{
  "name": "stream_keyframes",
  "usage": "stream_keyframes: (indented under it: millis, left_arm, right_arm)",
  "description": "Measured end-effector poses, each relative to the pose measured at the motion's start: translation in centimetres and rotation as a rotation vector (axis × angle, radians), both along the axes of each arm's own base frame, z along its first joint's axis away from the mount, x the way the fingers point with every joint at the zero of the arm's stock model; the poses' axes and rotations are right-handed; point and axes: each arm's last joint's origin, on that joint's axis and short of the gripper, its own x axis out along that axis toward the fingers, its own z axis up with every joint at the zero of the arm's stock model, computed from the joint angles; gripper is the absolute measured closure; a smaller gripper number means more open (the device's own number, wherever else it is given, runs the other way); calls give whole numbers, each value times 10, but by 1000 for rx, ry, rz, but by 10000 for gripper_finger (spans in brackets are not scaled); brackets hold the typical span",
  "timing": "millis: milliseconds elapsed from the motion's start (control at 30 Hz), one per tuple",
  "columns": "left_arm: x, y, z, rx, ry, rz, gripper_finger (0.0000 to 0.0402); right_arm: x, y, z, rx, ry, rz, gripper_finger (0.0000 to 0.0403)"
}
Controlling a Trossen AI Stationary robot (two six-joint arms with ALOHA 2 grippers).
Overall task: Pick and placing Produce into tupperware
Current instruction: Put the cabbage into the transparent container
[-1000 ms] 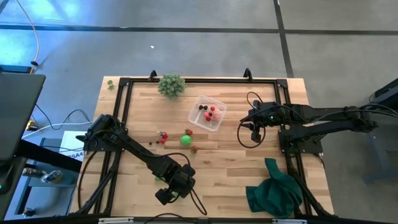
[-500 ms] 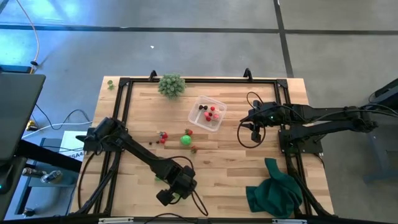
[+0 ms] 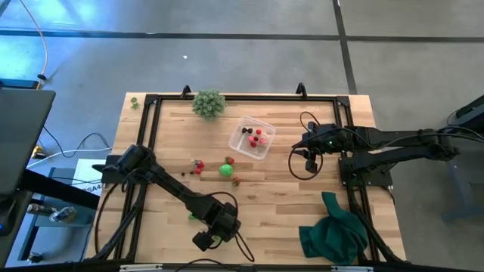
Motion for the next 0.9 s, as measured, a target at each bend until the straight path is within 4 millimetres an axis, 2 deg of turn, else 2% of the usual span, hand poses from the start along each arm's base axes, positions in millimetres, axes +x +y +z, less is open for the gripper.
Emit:
stream_keyframes:
  millis: [900]
  left_arm:
    - [2,-1,-4,-7,9,68,164]
  right_arm:
    - [0,0,0,-1,-2,-1,327]
